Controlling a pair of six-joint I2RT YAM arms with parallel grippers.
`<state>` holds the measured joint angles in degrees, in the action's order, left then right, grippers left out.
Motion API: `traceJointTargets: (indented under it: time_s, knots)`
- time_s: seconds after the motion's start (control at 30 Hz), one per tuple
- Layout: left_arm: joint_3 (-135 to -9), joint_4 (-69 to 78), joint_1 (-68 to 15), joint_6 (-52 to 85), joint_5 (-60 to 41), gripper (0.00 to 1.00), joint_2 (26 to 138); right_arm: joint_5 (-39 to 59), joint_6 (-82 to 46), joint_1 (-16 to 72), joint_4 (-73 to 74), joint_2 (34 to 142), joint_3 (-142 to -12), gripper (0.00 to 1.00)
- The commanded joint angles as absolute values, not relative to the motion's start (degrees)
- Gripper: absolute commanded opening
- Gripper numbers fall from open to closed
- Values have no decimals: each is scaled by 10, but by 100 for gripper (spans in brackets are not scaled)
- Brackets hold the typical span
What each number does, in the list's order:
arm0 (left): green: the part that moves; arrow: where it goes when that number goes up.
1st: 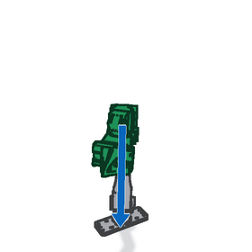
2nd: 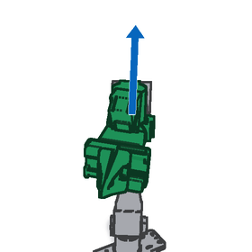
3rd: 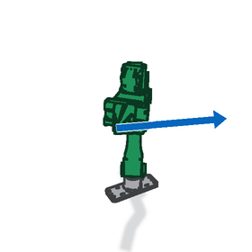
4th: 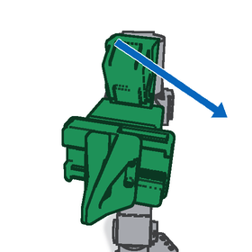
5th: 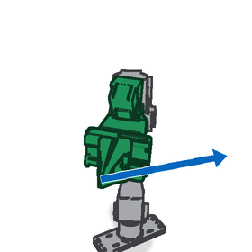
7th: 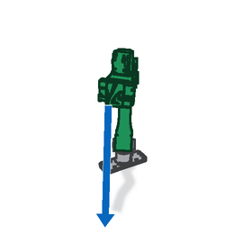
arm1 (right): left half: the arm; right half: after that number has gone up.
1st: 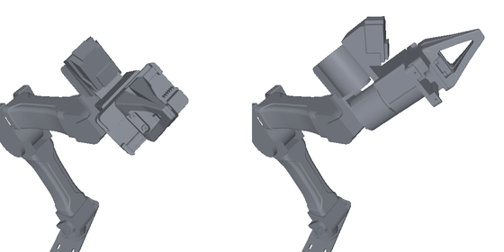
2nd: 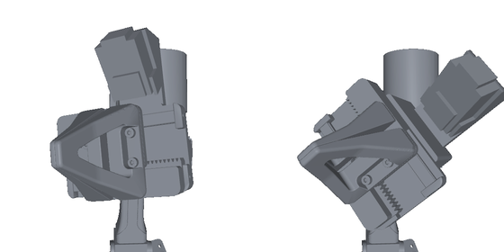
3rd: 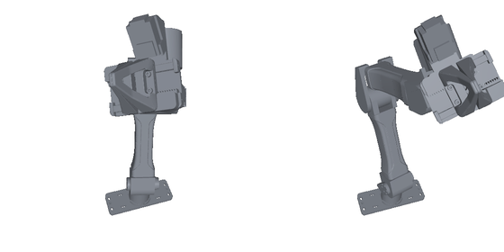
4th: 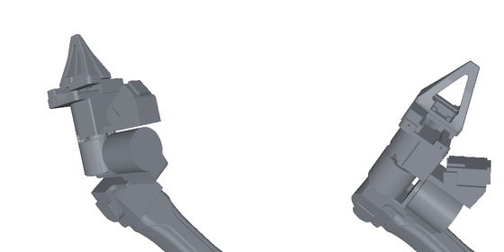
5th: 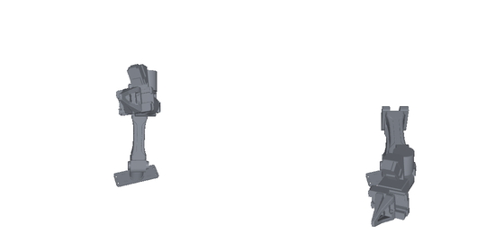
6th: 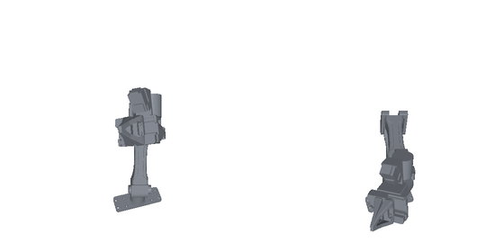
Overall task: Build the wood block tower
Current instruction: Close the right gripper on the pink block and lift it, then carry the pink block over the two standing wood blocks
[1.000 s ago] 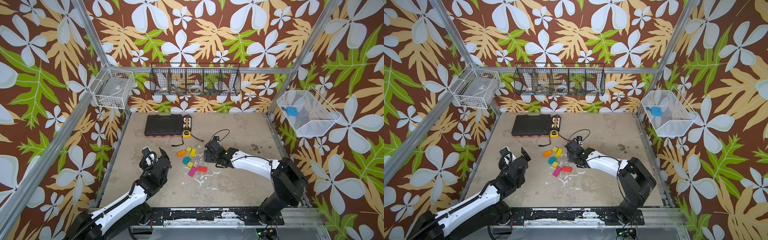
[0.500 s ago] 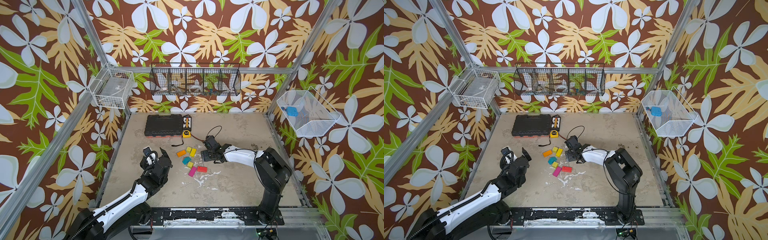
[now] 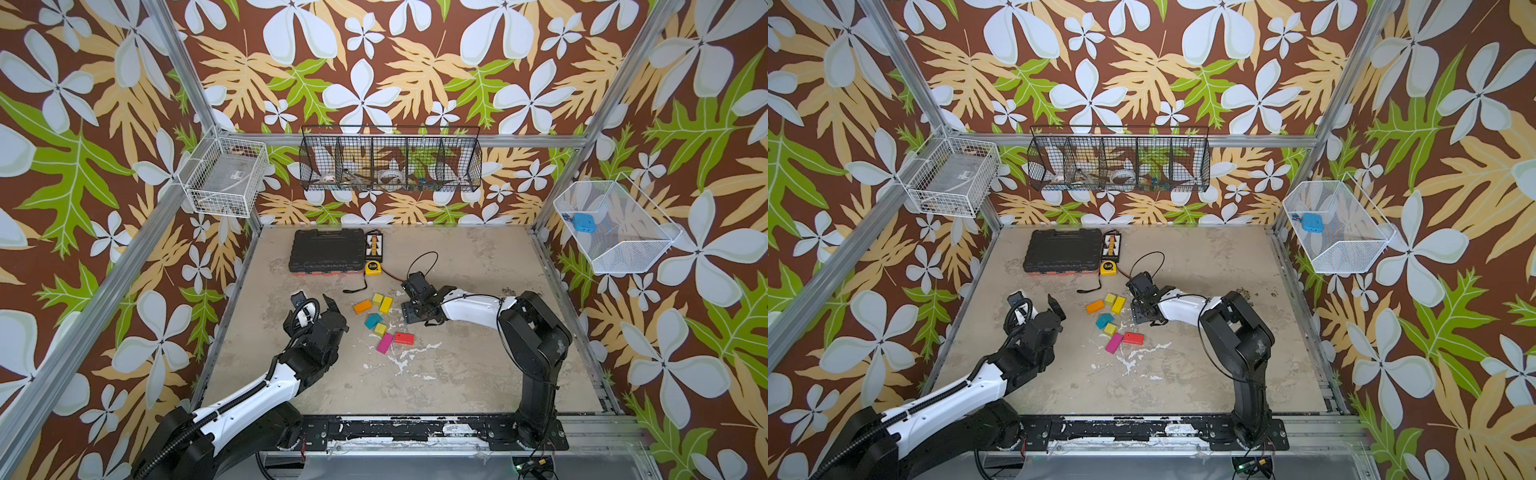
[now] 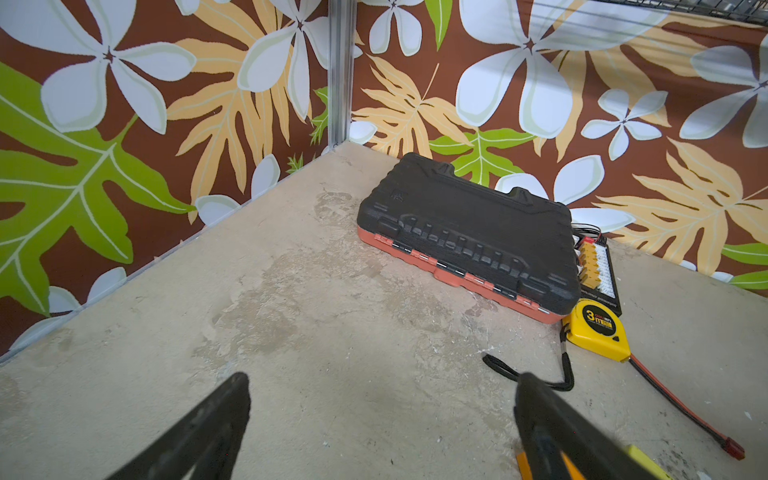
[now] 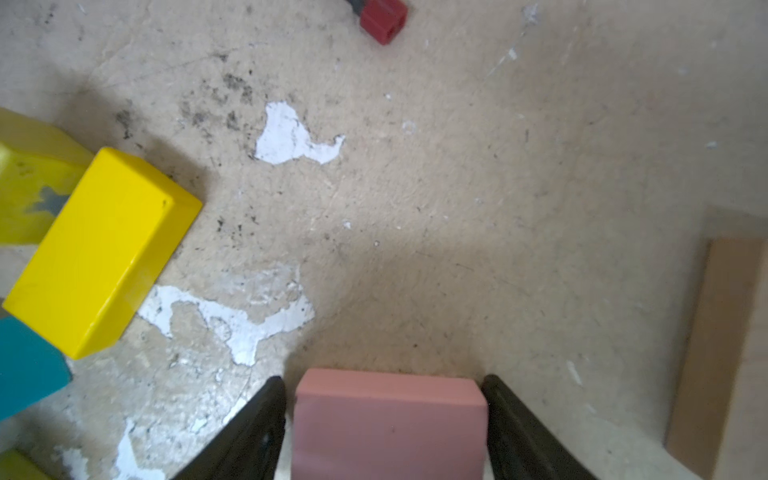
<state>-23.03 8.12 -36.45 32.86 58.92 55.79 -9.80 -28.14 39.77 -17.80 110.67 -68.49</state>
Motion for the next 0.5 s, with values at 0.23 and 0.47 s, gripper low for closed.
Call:
traceJointTargets:
  time_s: [0.23, 0.47]
  knots:
    - [-247, 92, -364, 317, 588, 100, 580, -100, -294, 399, -207, 1098, -680, 61]
    - [-247, 103, -364, 304, 567, 99, 583, -103, -297, 398, -232, 1088, -692, 52]
